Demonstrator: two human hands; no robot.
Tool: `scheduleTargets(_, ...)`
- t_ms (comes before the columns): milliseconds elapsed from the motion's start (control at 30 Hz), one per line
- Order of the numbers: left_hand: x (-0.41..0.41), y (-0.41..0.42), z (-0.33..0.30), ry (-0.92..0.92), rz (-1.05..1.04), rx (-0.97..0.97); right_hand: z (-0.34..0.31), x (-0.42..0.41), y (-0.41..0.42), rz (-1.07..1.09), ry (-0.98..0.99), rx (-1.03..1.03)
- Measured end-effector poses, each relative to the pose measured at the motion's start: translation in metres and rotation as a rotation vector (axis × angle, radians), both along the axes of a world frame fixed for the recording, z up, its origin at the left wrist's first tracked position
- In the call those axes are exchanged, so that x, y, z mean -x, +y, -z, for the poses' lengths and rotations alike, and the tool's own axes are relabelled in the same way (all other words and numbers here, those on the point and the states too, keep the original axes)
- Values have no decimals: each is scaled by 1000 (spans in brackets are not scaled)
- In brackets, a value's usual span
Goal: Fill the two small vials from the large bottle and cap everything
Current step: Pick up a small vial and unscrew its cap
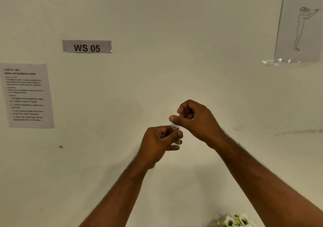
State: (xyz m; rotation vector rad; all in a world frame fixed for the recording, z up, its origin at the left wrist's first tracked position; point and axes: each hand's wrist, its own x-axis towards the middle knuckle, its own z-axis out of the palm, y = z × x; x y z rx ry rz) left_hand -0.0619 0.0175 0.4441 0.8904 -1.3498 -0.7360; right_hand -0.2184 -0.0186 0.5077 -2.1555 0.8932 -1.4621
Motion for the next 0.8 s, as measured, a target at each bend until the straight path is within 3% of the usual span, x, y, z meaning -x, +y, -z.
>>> scheduleTargets(533,-3,3,3,-44,-26,17,-1,-2,5,-29,80,13)
scheduleTargets(800,-3,1,12,-34,-28,-2,-2,1,4,-174,24,-123)
